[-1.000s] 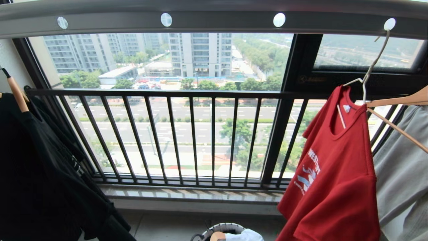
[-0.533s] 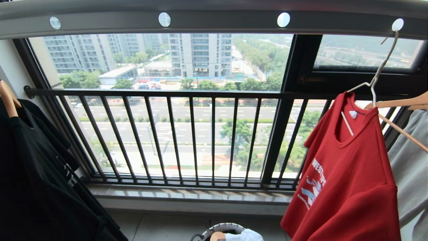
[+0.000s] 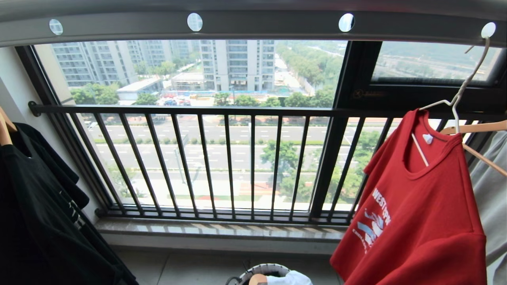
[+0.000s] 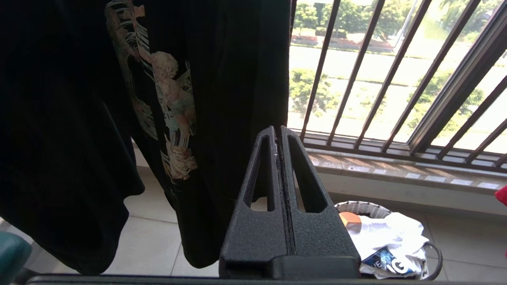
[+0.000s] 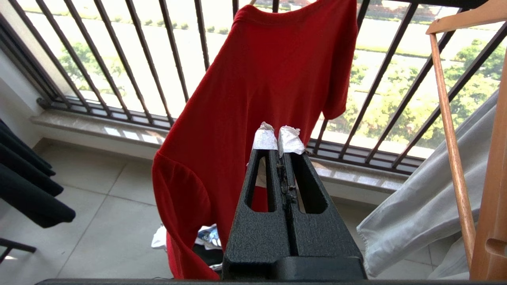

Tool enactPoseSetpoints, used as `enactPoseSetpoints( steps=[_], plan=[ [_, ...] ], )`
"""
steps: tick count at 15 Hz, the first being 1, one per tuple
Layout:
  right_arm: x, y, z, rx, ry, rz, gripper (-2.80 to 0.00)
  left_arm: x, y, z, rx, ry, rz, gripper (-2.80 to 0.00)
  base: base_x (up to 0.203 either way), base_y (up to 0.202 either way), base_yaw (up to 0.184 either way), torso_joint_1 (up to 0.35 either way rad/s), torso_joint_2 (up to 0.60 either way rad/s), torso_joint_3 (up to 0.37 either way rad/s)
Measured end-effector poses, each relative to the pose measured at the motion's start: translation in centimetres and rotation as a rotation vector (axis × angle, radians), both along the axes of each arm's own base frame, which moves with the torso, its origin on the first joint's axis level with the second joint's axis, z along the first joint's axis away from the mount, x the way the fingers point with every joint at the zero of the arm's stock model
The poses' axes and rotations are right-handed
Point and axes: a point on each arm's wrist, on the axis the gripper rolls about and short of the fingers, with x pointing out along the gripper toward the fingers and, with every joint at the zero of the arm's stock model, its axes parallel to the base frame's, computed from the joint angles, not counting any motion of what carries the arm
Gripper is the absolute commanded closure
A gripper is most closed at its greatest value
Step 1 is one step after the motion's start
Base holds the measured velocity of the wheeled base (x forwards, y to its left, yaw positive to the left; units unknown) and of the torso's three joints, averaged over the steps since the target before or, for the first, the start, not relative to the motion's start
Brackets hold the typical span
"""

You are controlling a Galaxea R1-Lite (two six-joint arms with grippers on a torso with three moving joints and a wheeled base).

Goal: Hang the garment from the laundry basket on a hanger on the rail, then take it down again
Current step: Take the clothes off the clothes rack

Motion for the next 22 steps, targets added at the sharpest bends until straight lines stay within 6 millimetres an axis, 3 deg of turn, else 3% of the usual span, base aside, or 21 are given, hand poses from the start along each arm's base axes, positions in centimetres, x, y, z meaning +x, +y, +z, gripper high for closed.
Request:
enactPoseSetpoints(
  steps=[5,6,12,17,22],
  plan=[
    [2.5,0.2,4.5,0.015,0.15,0.098,0.0,0.0,0.0,0.0,0.0,0.0,0.0,0.0,0.0,0.0,0.0,0.0,0.0,0.0],
    [2.9,0.3,4.7,0.015,0.18,0.146,-2.8,0.0,0.0,0.0,0.0,0.0,0.0,0.0,0.0,0.0,0.0,0.0,0.0,0.0],
    [5.8,1.0,5.4,0.017,0.242,0.302,-2.8,0.0,0.0,0.0,0.0,0.0,0.0,0.0,0.0,0.0,0.0,0.0,0.0,0.0],
    [9.8,1.6,5.2,-0.019,0.321,0.246,-2.8,0.0,0.0,0.0,0.0,0.0,0.0,0.0,0.0,0.0,0.0,0.0,0.0,0.0],
    [14.0,4.0,4.8,-0.1,0.33,0.21,-2.8,0.0,0.0,0.0,0.0,0.0,0.0,0.0,0.0,0.0,0.0,0.0,0.0,0.0]
  ],
)
